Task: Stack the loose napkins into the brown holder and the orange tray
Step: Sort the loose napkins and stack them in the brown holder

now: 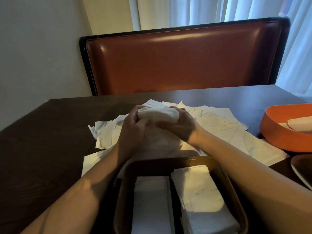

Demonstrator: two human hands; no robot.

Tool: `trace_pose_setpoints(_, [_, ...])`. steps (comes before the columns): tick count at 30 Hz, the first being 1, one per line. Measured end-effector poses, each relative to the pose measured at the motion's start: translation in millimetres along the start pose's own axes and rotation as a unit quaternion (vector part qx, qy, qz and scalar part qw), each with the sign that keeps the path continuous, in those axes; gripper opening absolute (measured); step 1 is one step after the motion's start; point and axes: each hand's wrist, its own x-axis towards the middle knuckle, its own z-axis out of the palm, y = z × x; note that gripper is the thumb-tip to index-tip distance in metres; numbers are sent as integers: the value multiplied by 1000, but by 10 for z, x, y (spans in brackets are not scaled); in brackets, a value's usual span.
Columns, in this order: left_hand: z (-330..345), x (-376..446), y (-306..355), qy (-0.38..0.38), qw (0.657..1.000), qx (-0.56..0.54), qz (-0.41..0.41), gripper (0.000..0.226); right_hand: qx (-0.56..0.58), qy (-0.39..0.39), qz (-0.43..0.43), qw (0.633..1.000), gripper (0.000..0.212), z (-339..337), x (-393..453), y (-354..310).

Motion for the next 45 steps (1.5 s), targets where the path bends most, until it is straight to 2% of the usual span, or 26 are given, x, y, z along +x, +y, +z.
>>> trace_pose_setpoints(3, [-9,-2,25,23,1000,-12,11,24,122,21,7,992,15,-125,-42,-64])
trace_pose_setpoints(5, [-20,5,30,40,999,-37,-1,19,199,14,3,980,14,-223,-75,-169])
trace_pose_setpoints(7, [-55,4,66,23,994,-107,-24,21,260,-4,4,966,11,-284,-91,-222])
trace_pose_setpoints(10, [-116,-22,219,-89,946,-281,-138,53,355,-26,24,934,15,-356,-113,-273])
trace_pose_setpoints(11, [-139,-35,257,-133,926,-307,-176,65,379,-36,33,924,14,-386,-115,-294])
trace_pose_setpoints(13, [-172,-44,280,-208,894,-331,-220,75,392,-67,35,917,14,-418,-120,-320])
trace_pose_setpoints(17, [-221,-29,260,-338,834,-363,-241,69,318,-45,45,946,11,-306,-84,-326])
trace_pose_setpoints(20, [-243,-27,230,-367,814,-381,-239,50,289,-28,49,956,2,-244,-52,-274])
trace_pose_setpoints(24, [-199,-33,186,-291,847,-362,-258,42,235,1,30,972,16,-272,2,-181])
trace_pose_setpoints(27, [-157,-29,234,-234,836,-416,-270,42,81,28,3,996,30,-279,39,-14])
trace_pose_setpoints(30, [-171,-16,268,-166,829,-460,-270,47,-49,-31,20,998,38,-337,-10,47])
trace_pose_setpoints(34, [-213,33,222,-81,815,-505,-272,58,-56,-155,29,986,49,-410,-69,15])
trace_pose_setpoints(37, [-239,66,184,-49,798,-536,-269,61,-75,-211,29,974,33,-430,-86,10])
trace_pose_setpoints(42, [-240,66,204,-57,782,-557,-274,58,-30,-124,-2,992,21,-493,-67,7])
trace_pose_setpoints(45, [-245,64,204,-54,780,-555,-283,59,-28,-87,-3,996,28,-484,-70,22])
